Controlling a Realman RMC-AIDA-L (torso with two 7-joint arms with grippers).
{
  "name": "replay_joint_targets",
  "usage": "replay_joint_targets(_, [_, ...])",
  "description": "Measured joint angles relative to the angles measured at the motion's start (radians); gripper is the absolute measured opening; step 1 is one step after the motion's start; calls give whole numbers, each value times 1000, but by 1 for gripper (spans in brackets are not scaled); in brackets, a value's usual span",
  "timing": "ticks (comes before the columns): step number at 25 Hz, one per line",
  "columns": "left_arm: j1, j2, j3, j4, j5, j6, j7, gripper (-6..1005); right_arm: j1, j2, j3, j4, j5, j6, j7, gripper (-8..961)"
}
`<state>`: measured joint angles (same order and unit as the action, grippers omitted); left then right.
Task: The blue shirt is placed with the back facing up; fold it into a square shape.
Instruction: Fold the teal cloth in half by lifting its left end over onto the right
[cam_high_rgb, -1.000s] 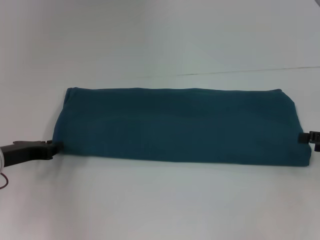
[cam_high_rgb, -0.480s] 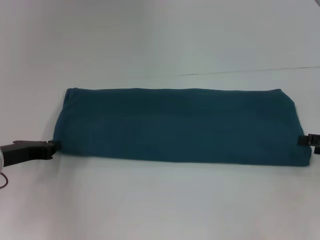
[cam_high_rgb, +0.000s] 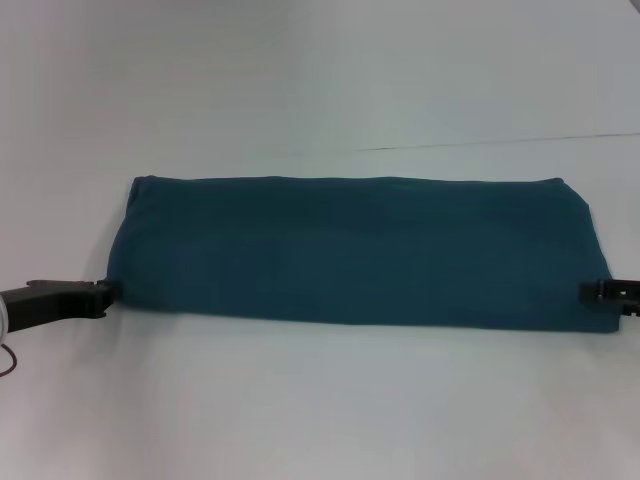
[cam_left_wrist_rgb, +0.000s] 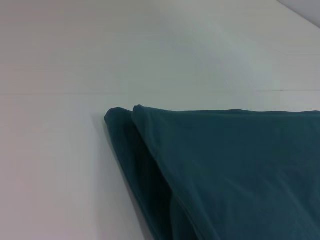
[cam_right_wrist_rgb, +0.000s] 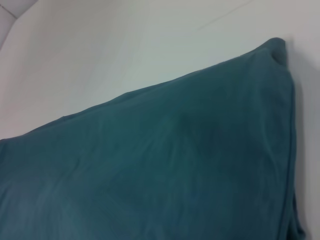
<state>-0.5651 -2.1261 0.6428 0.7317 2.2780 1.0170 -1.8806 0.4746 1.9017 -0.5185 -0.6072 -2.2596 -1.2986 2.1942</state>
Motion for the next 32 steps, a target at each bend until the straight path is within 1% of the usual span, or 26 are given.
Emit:
replay_joint_targets(3, [0,0,0,0,0,0,0,10,0,0,3,7,0,19,7,779])
replay_joint_targets(8, [-1,0,0,0,1,0,0,10,0,2,1,28,0,57,-1,569])
replay_joint_targets(19, [3,0,0,1,2,0,-5,9,-6,13,7,29,8,59,-38,312])
replay_joint_targets(25, [32,-1,2,49,3,42,-32,9,-7,10,29,27,10,52,-55,76])
replay_joint_targets(28, [52,-7,2,80,3,67,-48,9,-6,7,30,27,10,43,-61,14])
replay_joint_targets(32, [70,-11,1,99,3,88,-52,11,-7,5,44,26,10,31,-75,15])
